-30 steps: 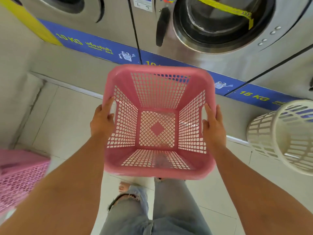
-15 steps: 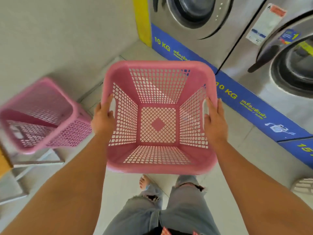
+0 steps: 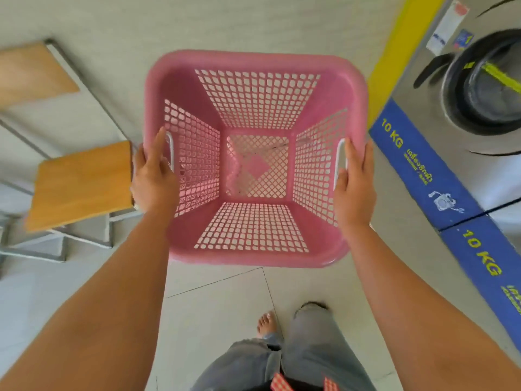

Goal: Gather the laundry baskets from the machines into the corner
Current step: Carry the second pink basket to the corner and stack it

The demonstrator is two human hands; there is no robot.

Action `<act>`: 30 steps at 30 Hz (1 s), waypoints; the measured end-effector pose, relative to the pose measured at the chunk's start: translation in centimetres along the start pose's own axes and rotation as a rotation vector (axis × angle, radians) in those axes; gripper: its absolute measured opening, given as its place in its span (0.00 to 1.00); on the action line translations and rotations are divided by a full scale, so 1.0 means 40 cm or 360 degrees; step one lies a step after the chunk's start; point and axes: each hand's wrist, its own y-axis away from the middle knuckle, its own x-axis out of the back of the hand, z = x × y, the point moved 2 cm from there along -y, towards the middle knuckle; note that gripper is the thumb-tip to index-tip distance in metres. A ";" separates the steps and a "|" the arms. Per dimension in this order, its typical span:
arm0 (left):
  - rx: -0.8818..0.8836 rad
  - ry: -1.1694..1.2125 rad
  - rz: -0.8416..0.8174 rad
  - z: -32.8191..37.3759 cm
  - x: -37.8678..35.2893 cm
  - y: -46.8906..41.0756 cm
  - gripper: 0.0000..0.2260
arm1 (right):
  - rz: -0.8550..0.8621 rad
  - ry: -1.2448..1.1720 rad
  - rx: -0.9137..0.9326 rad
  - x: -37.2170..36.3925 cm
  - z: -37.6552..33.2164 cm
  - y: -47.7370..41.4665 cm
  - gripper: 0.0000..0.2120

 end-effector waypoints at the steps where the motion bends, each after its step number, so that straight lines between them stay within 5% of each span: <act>1: 0.0027 0.0012 0.0058 -0.020 0.022 -0.017 0.27 | 0.0000 -0.0022 0.0057 -0.019 -0.034 -0.013 0.28; 13: 0.0245 -0.0112 0.0475 -0.213 0.137 -0.236 0.26 | -0.0166 -0.0218 0.0470 -0.327 -0.320 -0.195 0.27; 30: 0.0596 -0.0272 -0.0101 -0.450 -0.233 -0.733 0.25 | -0.0695 -0.0004 0.0278 -0.945 -0.343 -0.563 0.24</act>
